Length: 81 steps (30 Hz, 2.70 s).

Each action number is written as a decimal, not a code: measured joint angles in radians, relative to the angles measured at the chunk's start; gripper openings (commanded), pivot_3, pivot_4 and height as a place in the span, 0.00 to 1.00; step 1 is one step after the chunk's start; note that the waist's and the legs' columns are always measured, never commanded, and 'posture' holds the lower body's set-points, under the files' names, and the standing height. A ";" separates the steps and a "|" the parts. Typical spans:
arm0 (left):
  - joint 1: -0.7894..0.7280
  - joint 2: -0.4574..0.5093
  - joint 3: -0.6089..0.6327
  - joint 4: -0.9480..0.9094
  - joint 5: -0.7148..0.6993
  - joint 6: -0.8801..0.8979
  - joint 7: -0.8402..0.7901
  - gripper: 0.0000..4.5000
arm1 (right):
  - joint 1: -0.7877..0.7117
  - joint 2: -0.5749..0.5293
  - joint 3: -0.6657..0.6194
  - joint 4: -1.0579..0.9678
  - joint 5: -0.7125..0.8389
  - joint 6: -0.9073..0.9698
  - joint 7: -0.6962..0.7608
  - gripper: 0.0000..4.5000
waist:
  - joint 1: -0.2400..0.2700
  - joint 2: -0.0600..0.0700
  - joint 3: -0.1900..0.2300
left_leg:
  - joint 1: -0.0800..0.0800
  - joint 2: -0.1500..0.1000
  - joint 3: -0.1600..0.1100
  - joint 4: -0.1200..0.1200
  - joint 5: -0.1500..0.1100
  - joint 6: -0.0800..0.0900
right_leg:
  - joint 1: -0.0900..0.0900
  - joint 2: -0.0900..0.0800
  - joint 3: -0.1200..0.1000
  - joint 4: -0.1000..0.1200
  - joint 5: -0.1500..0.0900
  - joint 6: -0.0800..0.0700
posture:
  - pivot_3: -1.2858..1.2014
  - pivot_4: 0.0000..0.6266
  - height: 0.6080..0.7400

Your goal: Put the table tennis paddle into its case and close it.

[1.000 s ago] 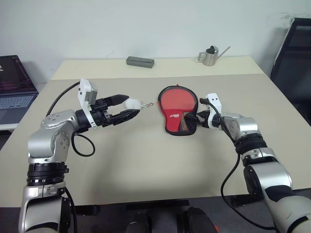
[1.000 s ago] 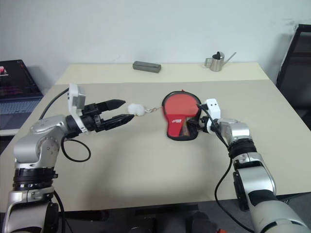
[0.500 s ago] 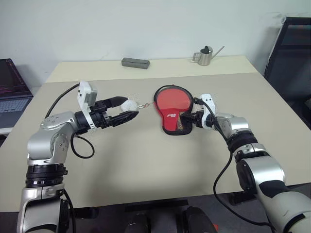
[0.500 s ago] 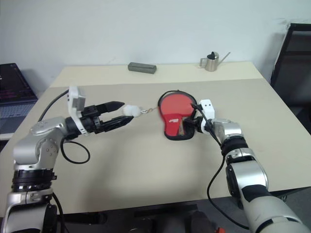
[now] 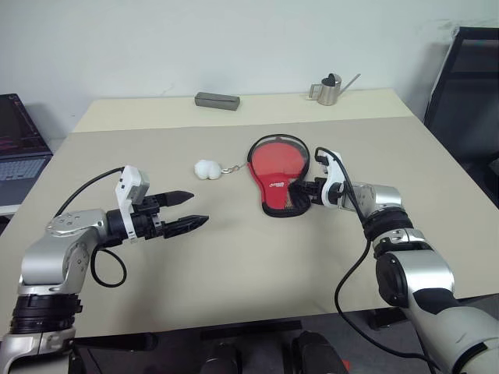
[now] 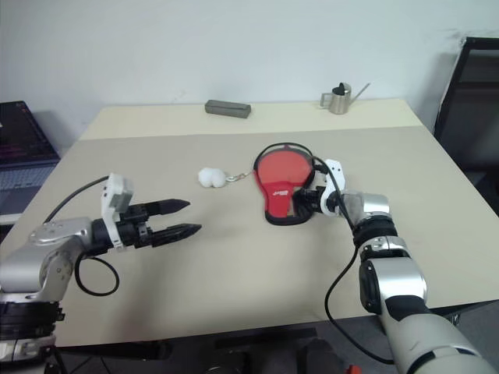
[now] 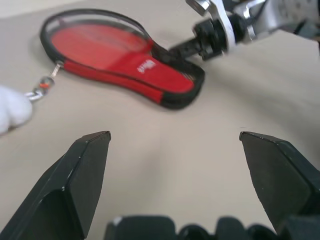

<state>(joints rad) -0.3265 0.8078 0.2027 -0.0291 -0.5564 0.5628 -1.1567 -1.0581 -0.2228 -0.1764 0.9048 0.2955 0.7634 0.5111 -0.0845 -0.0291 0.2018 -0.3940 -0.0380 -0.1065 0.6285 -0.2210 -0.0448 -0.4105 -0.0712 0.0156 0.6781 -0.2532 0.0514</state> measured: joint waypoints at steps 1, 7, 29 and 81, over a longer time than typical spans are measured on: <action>0.006 0.004 0.000 -0.015 -0.010 0.002 -0.009 1.00 | 0.010 0.004 -0.003 -0.024 0.005 0.027 -0.010 0.01 | 0.000 0.000 0.000 | 0.000 0.000 0.000 0.000 0.000 0.000 | 0.000 0.000 0.000 0.000 0.000 0.000 | 0.52 0.24 1.00; 0.084 0.055 0.001 -0.115 -0.057 0.035 -0.057 1.00 | 0.157 0.015 -0.015 -0.376 0.080 0.293 -0.061 0.01 | 0.003 0.000 0.000 | -0.003 0.001 -0.001 -0.001 0.000 0.000 | -0.002 0.000 -0.001 -0.001 0.000 -0.001 | 0.52 0.24 1.00; 0.296 0.163 0.034 -0.306 -0.162 0.102 -0.121 1.00 | 0.625 0.060 0.003 -1.240 0.356 0.825 -0.195 0.01 | 0.013 0.000 0.000 | -0.004 0.002 -0.001 -0.003 -0.001 0.001 | -0.004 0.000 -0.002 -0.003 -0.002 -0.001 | 0.52 0.24 1.00; 0.158 0.067 -0.040 -0.256 -0.164 0.097 -0.001 1.00 | 0.676 -0.443 0.036 -1.444 0.887 0.507 -0.273 1.00 | 0.041 0.000 0.000 | -0.003 0.017 0.000 -0.002 -0.001 0.001 | 0.002 0.016 -0.003 -0.016 0.000 -0.002 | 0.52 0.24 1.00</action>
<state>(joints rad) -0.1681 0.8748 0.1627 -0.2847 -0.7203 0.6595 -1.1573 -0.3824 -0.6655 -0.1404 -0.5396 1.1829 1.2708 0.2379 -0.0433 -0.0291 0.2016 -0.3972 -0.0210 -0.1062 0.6269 -0.2218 -0.0441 -0.4081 -0.0549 0.0125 0.6618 -0.2534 0.0497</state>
